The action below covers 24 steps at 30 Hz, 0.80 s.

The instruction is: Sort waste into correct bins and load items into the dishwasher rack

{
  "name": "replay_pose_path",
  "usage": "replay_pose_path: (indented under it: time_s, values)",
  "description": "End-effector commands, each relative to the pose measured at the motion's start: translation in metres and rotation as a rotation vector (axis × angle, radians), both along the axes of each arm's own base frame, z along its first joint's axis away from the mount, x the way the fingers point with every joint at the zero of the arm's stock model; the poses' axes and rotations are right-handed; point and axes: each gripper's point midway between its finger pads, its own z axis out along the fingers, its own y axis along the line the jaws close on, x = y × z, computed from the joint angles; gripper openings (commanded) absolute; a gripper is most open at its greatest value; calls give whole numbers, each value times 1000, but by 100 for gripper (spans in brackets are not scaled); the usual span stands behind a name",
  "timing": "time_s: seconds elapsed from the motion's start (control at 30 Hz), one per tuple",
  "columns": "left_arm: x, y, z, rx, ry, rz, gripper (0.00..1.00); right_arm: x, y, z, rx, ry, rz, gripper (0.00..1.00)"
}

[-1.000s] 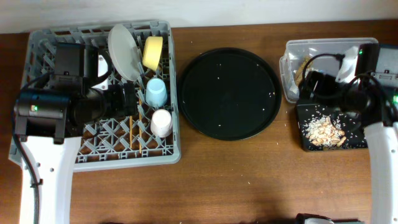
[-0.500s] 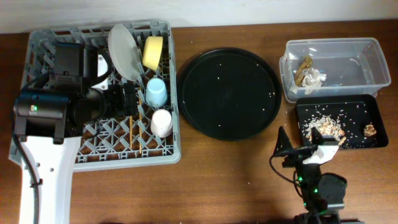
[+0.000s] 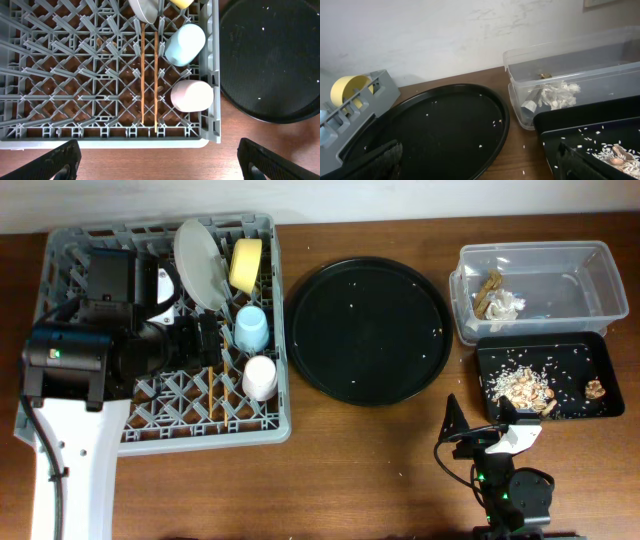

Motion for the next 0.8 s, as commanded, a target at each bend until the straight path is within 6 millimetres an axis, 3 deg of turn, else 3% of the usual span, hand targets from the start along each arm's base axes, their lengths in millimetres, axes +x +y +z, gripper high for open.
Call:
replay_pose_path:
  time_s: [0.0,0.37,0.4,0.47,0.5,0.6,0.77]
  values:
    - [0,0,4,-6,-13,-3,99,0,0,-2,-2,1,-5,99]
    - [-1,0,0,-5,-1,-3,99,0,0,-2,-2,1,-5,99]
    - [-4,3,-8,7,8,3,100,0,0,-2,-2,2,-4,98]
    - [-8,10,-42,42,1,17,99,0,0,-2,-2,1,-5,98]
    - [-2,11,-69,49,-72,14,99,0,0,-2,-2,1,-4,98]
    - [8,10,-116,48,-241,-12,99,0,0,-2,-2,1,-5,99]
    - [-9,12,-157,130,-439,-118,99,0,0,-2,-2,1,-4,99]
